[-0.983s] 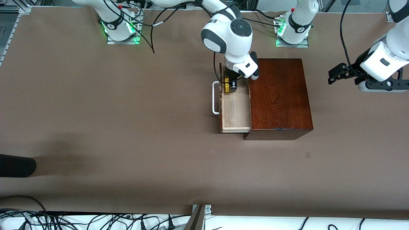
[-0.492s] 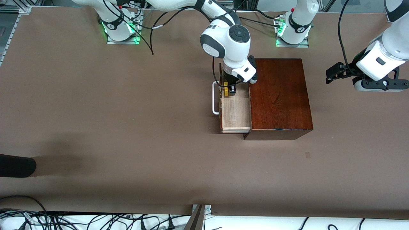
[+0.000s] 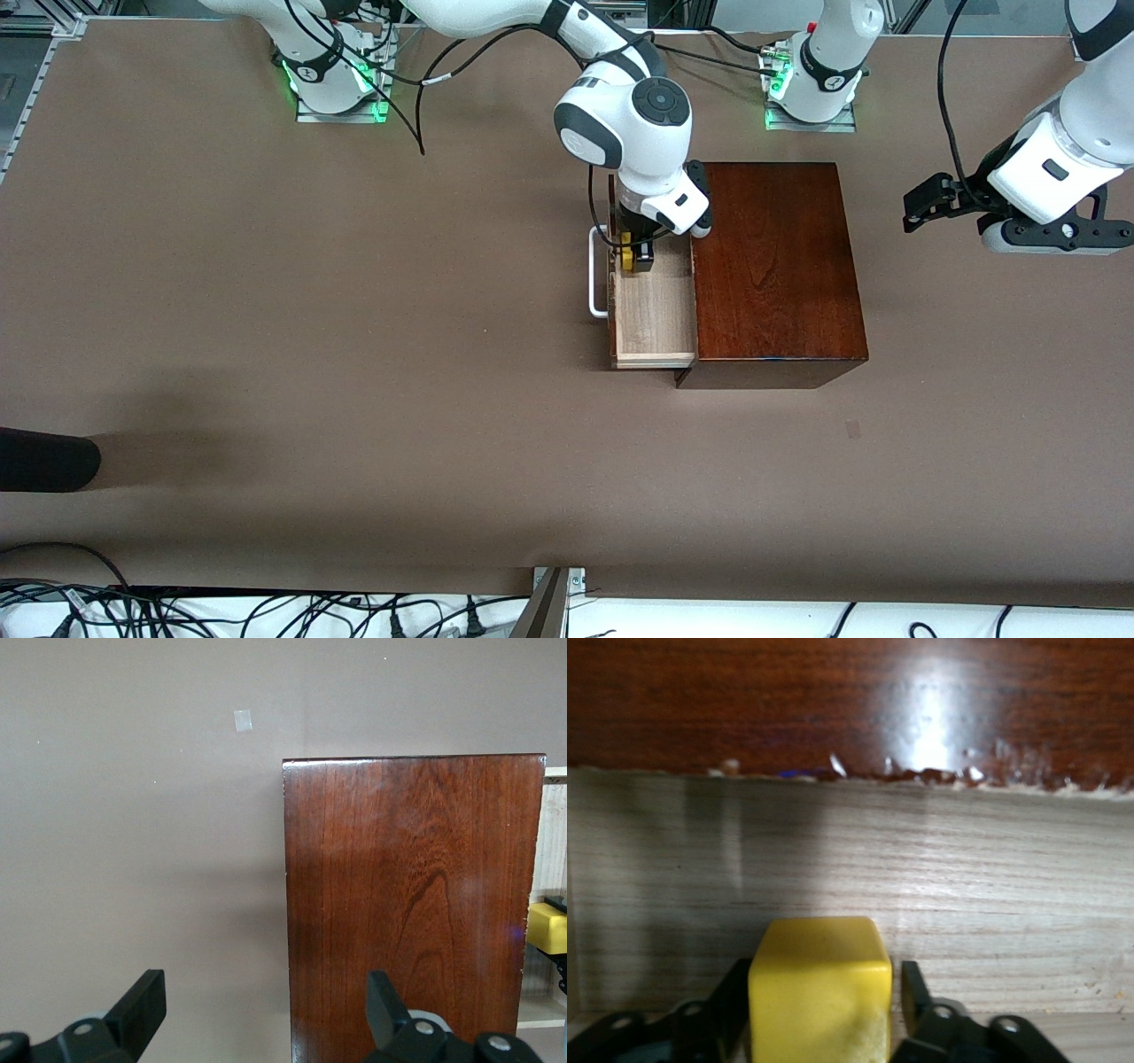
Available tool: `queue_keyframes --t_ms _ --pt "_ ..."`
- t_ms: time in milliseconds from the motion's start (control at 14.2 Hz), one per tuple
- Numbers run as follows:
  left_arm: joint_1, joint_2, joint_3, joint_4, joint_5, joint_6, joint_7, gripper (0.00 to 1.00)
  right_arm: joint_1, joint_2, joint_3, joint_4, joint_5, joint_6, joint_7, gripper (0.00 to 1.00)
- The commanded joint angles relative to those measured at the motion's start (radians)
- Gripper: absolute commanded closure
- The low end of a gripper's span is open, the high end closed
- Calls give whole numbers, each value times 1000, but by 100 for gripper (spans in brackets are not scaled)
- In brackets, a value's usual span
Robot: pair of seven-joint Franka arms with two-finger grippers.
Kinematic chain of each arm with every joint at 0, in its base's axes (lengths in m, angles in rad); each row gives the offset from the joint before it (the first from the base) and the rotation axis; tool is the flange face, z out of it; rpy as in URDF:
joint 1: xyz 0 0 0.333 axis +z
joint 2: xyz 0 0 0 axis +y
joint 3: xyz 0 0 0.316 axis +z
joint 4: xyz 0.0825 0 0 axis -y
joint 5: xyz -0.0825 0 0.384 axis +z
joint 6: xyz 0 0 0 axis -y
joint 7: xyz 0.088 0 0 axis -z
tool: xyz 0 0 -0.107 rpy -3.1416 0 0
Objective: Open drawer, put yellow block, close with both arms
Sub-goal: 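Lower the cube into the drawer and open the right gripper, then raise the right gripper and return it to its rest pose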
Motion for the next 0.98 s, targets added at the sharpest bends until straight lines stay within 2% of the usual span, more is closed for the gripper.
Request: queue_keyframes --t_ms 0,211,492,702,913 --pt "-6 -10 8 10 23 -26 21 0 -4 -1 0 35 0 -8 -10 0" --pt "-6 -5 8 25 23 -29 19 0 -32 -69 6 35 16 -32 -7 0" --pt "-6 0 6 33 23 -27 21 0 -76 -188 -21 35 16 -127 -6 0" --pt "-9 3 6 34 24 -26 19 0 -179 -277 -31 33 20 -195 -6 0" --pt "-8 6 6 40 24 -26 19 0 -304 -333 -31 32 35 -201 -13 0"
